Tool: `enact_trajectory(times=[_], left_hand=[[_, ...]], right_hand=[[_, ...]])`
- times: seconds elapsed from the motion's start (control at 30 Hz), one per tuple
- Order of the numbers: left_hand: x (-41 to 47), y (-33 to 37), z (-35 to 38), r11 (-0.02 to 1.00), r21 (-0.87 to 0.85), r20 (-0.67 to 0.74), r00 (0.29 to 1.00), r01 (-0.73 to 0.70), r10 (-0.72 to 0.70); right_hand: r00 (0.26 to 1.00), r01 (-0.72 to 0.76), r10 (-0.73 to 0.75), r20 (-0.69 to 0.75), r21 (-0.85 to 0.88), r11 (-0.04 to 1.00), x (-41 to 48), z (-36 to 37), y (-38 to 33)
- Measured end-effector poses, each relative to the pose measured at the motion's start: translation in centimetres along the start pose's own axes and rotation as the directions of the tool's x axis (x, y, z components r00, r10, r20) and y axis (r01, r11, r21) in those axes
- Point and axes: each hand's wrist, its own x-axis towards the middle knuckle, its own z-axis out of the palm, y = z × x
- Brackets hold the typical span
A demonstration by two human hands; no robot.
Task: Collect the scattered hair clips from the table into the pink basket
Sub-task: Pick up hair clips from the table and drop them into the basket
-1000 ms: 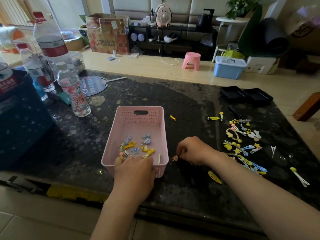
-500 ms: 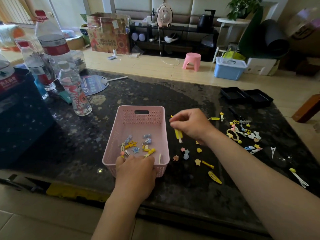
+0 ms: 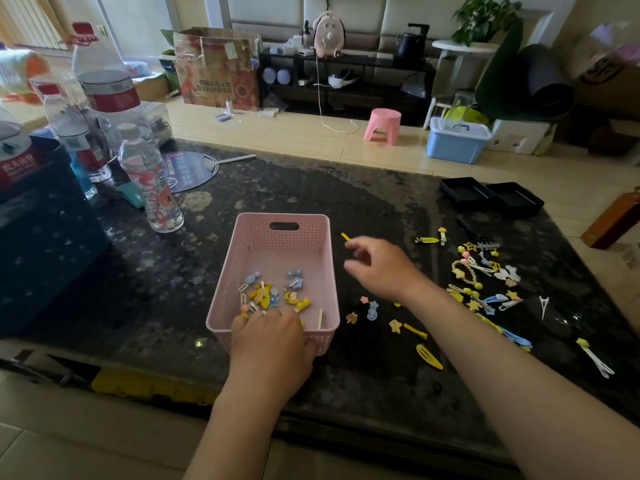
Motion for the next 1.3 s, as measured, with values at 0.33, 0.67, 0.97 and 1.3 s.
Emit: enact_trajectory(times=[0.33,0.67,0.97,1.3], left_hand=[[0.1,0.3,0.1,0.998,0.062,0.023,1.0,0.005,-0.007],[0.0,0.3,0.3,0.998,0.055,-0.008,1.0,0.007,-0.006],[0.1,0.3,0.3,0.999,0.041,-0.007,1.0,0.012,-0.011],[-0.4,0.4,0.1,0.999,0.031,-0.015,1.0,0.008,-0.008]], right_hand=[[0.994,0.008,0.041,0.099,-0.451,0.892,-4.0,5.4,2.9],[0.994,-0.106,0.112,0.017,-0.221,0.969,-3.3,4.5,2.8],[0.963,-0.003,0.091,-0.255,0.324,0.946,-2.7,1.1,0.6],[0.963,0.247,-0.2,-0.184,0.289,0.925,-3.2,3.2,-2.6]])
